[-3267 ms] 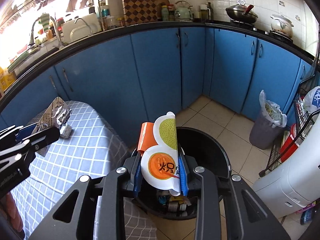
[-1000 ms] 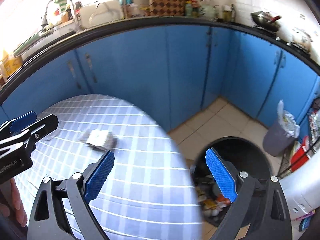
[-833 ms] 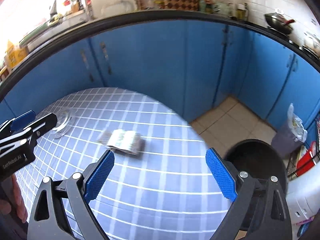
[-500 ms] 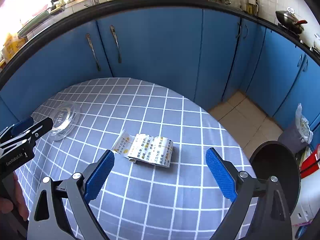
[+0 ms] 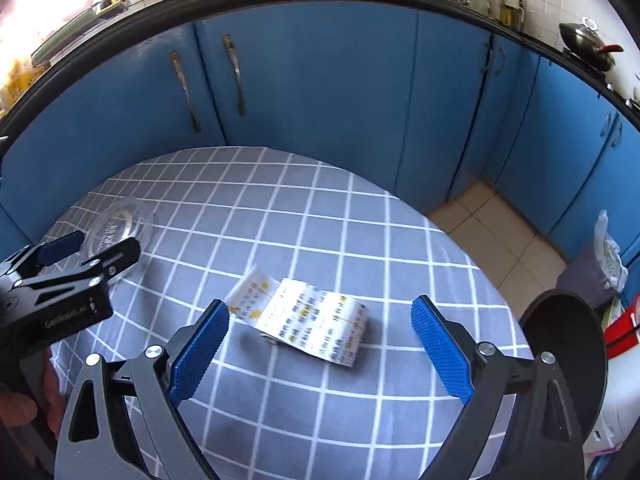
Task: Collect trash
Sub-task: 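Grasp the clear plastic lid with the left gripper while the right gripper grasps the white printed carton, then carry both items over the black bin while the right gripper opens to drop the carton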
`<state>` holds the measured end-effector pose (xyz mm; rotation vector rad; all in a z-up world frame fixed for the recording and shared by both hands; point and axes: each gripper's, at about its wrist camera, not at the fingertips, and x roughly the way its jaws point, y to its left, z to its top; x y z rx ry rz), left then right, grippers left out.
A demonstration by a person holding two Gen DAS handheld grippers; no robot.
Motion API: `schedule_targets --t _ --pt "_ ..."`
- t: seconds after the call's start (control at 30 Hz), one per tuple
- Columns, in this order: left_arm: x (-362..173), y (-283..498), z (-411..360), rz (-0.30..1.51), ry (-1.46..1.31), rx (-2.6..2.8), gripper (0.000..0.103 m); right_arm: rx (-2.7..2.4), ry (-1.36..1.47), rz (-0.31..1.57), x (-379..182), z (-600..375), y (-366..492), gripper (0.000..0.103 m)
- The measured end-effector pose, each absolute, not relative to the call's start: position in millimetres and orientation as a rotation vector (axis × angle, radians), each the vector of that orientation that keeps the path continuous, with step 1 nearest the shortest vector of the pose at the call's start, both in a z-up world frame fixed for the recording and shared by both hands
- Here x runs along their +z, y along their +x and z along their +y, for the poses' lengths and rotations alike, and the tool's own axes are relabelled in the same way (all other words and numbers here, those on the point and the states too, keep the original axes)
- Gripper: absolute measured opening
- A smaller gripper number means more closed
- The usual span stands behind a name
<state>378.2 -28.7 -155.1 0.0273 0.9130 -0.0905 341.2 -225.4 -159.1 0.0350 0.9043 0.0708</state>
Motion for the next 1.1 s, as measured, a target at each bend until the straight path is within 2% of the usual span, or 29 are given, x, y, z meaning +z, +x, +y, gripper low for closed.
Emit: schedule_targets --t 0.1,0.13,0.2,0.23,0.27,0.63,1.1 --pt "-157 380 -28 0.913 0.030 -0.092 0.090 0.070 0.007 0.902 -159 -221 339 0.069" --pt "-156 380 -28 0.911 0.032 -0.099 0.087 0.069 -0.003 0.898 -159 -220 339 0.065" --pt "-156 381 -30 0.907 0.034 -0.099 0.086 0.079 -0.004 0.896 -156 -222 337 0.044" --pt "-155 380 -29 0.906 0.030 -0.098 0.086 0.085 -0.004 0.899 -155 -224 337 0.040" --pt "-155 380 -30 0.906 0.029 -0.096 0.085 0.087 -0.004 0.901 -155 -226 335 0.030" --pt "-143 333 -35 0.862 0.050 -0.113 0.085 0.091 0.010 0.865 -141 -250 296 0.030" --pt "-97 259 -101 0.782 0.114 -0.216 0.085 0.075 0.009 0.794 -102 -292 217 0.030"
